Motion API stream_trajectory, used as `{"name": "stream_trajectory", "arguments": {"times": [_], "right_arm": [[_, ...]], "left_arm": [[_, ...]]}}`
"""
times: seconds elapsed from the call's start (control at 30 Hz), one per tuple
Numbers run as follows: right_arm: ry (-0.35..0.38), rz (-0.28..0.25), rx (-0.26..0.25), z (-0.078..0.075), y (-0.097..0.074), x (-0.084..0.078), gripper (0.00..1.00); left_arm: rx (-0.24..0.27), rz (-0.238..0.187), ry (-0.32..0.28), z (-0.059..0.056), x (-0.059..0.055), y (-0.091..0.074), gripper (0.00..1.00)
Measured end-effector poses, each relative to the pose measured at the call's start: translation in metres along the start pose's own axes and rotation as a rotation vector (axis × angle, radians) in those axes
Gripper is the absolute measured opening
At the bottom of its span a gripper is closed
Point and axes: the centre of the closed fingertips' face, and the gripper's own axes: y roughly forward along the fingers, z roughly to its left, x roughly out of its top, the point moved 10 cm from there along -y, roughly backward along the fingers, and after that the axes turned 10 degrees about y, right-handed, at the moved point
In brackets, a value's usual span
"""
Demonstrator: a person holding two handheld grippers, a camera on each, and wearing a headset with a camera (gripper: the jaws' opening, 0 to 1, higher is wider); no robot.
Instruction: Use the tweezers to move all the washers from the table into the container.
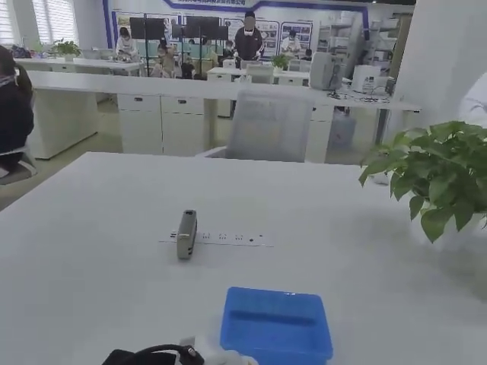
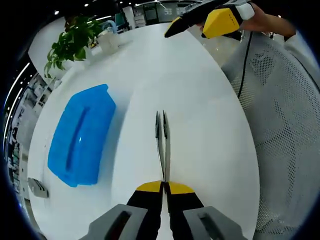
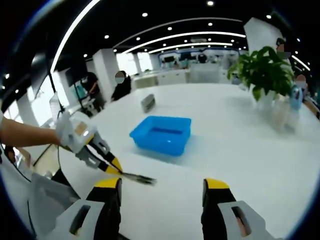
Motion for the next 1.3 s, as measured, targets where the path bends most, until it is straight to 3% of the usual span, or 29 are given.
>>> {"name": "stream_trajectory", "arguments": {"times": [0.17, 0.23, 0.33, 0.4, 0.53, 0.63, 0.7, 0.77, 0.83, 1.07, 1.13, 1.2, 1.3], "right_arm": [[-0.047, 0.020, -0.003, 0.006, 0.001, -0.004, 0.73], [-0.054, 0.014, -0.002, 0.008, 0.001, -0.004, 0.74], [-0.056, 0.003, -0.008, 0.010, 0.002, -0.006, 0.78], [-0.059, 0.002, -0.013, 0.010, 0.003, -0.007, 0.79], [-0.070, -0.016, -0.021, 0.012, 0.002, -0.011, 0.82], [-0.070, -0.029, -0.023, 0.012, 0.000, -0.011, 0.82], [-0.072, -0.046, -0.024, 0.012, -0.001, -0.009, 0.82], [-0.074, -0.051, -0.030, 0.011, -0.003, -0.009, 0.84], [-0.073, -0.055, -0.035, 0.010, -0.004, -0.008, 0.85], [-0.100, -0.075, -0.046, 0.012, -0.005, -0.008, 0.90], [-0.103, -0.075, -0.045, 0.013, -0.005, -0.008, 0.91], [-0.106, -0.081, -0.049, 0.013, -0.005, -0.007, 0.92], [-0.097, -0.089, -0.051, 0.012, -0.006, -0.007, 0.93]], "left_arm": [[0.031, -0.011, -0.150, -0.001, -0.005, -0.009, 0.19], [0.077, -0.018, -0.205, -0.004, -0.007, -0.015, 0.19], [0.136, -0.040, -0.287, -0.011, -0.007, -0.027, 0.31], [0.182, -0.086, -0.351, -0.015, -0.007, -0.035, 0.39], [0.269, -0.145, -0.422, -0.031, -0.008, -0.054, 0.51], [0.296, -0.170, -0.524, -0.046, -0.010, -0.065, 0.64], [0.314, -0.222, -0.603, -0.054, -0.010, -0.071, 0.68], [0.340, -0.231, -0.665, -0.063, -0.011, -0.077, 0.74], [0.367, -0.228, -0.680, -0.069, -0.011, -0.082, 0.77], [0.544, -0.237, -0.779, -0.089, -0.014, -0.102, 0.98], [0.574, -0.237, -0.819, -0.094, -0.017, -0.106, 0.99], [0.628, -0.288, -0.856, -0.097, -0.020, -0.111, 0.99], [0.650, -0.331, -0.912, -0.103, -0.022, -0.116, 0.99]]}}
